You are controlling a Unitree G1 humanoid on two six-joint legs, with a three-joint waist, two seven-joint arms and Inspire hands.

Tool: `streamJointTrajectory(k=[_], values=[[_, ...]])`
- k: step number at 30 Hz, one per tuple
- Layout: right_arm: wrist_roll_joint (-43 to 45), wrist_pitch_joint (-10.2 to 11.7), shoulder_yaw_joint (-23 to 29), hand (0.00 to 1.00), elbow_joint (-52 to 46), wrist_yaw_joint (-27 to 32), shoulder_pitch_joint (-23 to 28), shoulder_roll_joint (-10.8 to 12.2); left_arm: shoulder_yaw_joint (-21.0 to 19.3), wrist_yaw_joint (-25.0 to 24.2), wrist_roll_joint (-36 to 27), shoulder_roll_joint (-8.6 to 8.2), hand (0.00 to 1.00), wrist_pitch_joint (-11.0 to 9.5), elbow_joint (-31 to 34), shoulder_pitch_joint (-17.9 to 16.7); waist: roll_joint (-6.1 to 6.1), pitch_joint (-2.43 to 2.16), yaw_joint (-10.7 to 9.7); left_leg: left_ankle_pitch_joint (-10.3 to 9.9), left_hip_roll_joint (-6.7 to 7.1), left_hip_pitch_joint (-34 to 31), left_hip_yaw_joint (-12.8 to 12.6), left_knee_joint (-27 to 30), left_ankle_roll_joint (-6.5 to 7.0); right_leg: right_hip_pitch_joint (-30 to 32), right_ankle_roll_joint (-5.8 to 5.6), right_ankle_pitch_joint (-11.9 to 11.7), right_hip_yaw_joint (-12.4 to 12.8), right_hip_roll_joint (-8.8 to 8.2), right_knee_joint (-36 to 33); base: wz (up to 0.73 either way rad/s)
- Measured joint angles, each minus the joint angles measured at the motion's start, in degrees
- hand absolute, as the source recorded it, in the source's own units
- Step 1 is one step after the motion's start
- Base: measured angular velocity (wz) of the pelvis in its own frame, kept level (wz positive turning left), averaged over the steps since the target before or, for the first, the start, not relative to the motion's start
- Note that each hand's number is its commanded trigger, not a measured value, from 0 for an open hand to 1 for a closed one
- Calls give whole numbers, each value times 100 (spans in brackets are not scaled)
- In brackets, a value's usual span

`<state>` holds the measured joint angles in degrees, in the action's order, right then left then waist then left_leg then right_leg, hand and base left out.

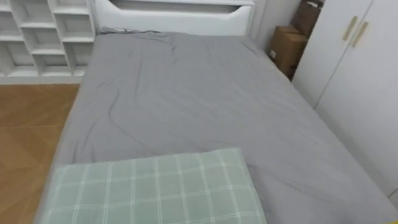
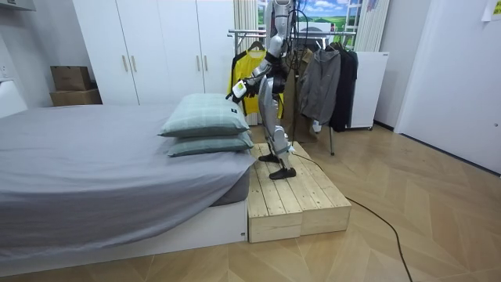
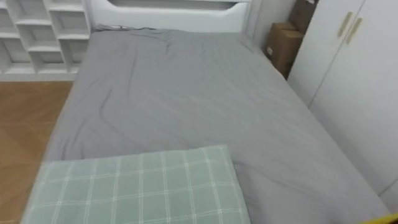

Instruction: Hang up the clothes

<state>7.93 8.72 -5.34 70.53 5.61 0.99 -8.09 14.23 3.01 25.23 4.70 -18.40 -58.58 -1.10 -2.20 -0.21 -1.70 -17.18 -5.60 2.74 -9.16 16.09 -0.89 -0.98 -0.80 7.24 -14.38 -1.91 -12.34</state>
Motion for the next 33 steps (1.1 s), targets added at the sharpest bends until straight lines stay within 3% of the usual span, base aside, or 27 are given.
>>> streamJointTrajectory(k=[5, 9, 14, 16, 19, 27, 33], values=[[169, 0, -3, 0, -167, 197, 41, 1, -424, 3, -106, 40, 0, 5, -113, -176, 103, 32, 186, 55, 38, -2, 148, -78, -13, -73, -27, 13, 28, 6, 88, 16], [245, 0, -4, 0, -179, 244, 33, 0, -839, 26, -372, 60, 0, 26, -237, -287, 94, 32, 219, 140, 64, -6, 206, -195, -29, -107, -28, 15, 8, 4, 197, 10], [278, -9, -1, 0, -105, 295, 128, 4, -1268, 39, -995, 111, 0, 445, -698, -328, 4, 22, 206, 210, 127, 1, 368, -259, -50, -243, -52, 75, 38, 0, 375, 17], [186, -78, 74, 0, -35, 241, 191, 4, -1676, 95, -1003, 194, 0, 675, -794, -476, -34, 42, 213, 221, 132, 9, 422, -268, -57, -285, -54, 79, 45, 2, 394, 15], [93, -163, 286, 0, 30, 43, 325, 0, -2060, 248, -1013, 252, 0, 727, -780, -616, -63, 45, 234, 228, 164, -11, 473, -276, -48, -324, -65, 99, 189, 2, 451, 11], [-286, -387, 447, 0, 82, -167, 548, 1, -2140, 574, -997, 348, 0, 1114, -794, -727, -51, 33, 137, 228, 188, 6, 552, -275, -47, -381, -71, 115, 171, -5, 468, 4], [-339, -514, 571, 0, 70, -264, 582, -6, -2104, 765, -995, 398, 0, 1506, -801, -1000, 48, 30, 49, 228, 196, 24, 606, -281, -47, -408, -70, 126, 244, -1, 457, 5]])
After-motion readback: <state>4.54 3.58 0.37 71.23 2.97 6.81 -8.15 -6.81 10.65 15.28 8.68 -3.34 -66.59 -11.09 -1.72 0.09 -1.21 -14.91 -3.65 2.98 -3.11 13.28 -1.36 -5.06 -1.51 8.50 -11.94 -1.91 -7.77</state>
